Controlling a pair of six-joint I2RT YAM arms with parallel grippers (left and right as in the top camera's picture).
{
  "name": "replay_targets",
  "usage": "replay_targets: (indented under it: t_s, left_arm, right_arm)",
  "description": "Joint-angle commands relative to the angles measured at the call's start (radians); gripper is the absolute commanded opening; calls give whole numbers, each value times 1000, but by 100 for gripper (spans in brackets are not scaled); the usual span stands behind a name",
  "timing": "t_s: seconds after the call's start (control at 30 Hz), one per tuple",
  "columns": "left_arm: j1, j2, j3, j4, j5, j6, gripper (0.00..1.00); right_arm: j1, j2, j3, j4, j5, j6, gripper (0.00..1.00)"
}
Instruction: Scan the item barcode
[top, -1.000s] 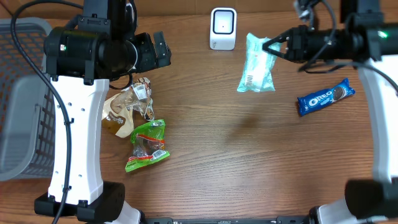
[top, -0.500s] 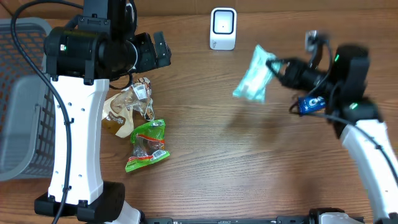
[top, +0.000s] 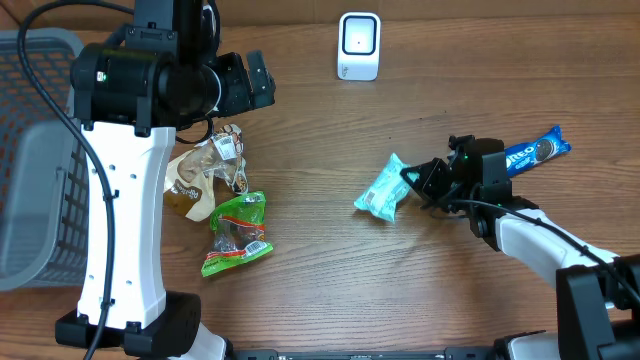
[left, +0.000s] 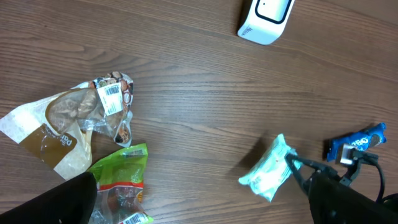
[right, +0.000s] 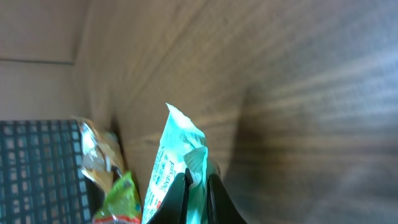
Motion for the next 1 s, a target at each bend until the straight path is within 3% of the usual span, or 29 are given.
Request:
replay_targets:
  t_s: [0.0,0.07,0.13,0.17,0.2,0.27,0.33,0.47,0.53,0.8,0.97]
  left_arm:
    - [-2,4,7,2,-6,-2,100]
    - [-2,4,7,2,-6,-2,100]
    - [-2,4,7,2,-6,-2,99]
    - [-2,4,7,2,-6,-2,100]
    - [-2,4,7,2,-6,-2,100]
    - [-2,4,7,2,-6,-2,99]
    - [-2,4,7,2,-6,-2,100]
    - [-2,4,7,2,-6,-2,100]
    - [-2,4,7,2,-6,-2,100]
    - [-2,4,7,2,-6,-2,100]
    - [-2,4,7,2,-6,-2,100]
  right_arm:
    - [3,-3,4,48,79,27,4]
    - [3,-3,4,58,111,26,4]
    - [4,-3,4,52,107,21,12]
    - [4,-3,4,38,98,19,25]
    - [4,-3,4,35,95,19,31]
    - [4,-3,4,29,93,19,69]
    - [1,-7,7,30,67,19,82]
    - [-19,-8,62,-20,23,-85,83]
    - [-39,-8,146,-142,3,-198,83]
    - [-48,25,694,-896,263,-677,90]
    - [-50,81,783,-948,200,-825,100]
